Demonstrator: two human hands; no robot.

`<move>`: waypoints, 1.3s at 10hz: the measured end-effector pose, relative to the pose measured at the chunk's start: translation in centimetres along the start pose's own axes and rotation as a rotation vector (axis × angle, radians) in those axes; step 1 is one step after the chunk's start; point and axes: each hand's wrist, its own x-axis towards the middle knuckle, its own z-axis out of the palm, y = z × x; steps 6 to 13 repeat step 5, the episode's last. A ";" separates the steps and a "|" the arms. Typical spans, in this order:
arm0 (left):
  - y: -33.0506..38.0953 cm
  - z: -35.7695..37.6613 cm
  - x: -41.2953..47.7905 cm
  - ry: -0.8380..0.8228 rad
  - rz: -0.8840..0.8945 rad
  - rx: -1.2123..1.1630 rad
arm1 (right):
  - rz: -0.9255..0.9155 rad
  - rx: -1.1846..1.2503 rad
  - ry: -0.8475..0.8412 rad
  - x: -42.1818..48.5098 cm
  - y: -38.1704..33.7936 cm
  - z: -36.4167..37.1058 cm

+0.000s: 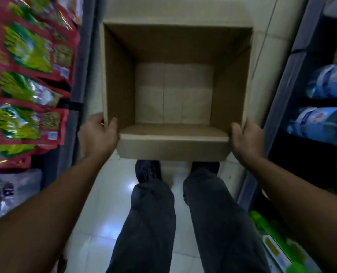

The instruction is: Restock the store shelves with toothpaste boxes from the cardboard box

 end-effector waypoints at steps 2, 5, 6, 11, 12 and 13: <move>-1.8 5.8 0.7 -0.020 -0.017 0.026 | -0.020 -0.092 -0.032 3.8 3.4 4.9; 2.7 -6.4 0.7 -0.422 -0.074 0.272 | 0.026 -0.275 -0.228 0.4 -0.3 -4.1; 2.7 -6.4 0.7 -0.422 -0.074 0.272 | 0.026 -0.275 -0.228 0.4 -0.3 -4.1; 2.7 -6.4 0.7 -0.422 -0.074 0.272 | 0.026 -0.275 -0.228 0.4 -0.3 -4.1; 2.7 -6.4 0.7 -0.422 -0.074 0.272 | 0.026 -0.275 -0.228 0.4 -0.3 -4.1; 2.7 -6.4 0.7 -0.422 -0.074 0.272 | 0.026 -0.275 -0.228 0.4 -0.3 -4.1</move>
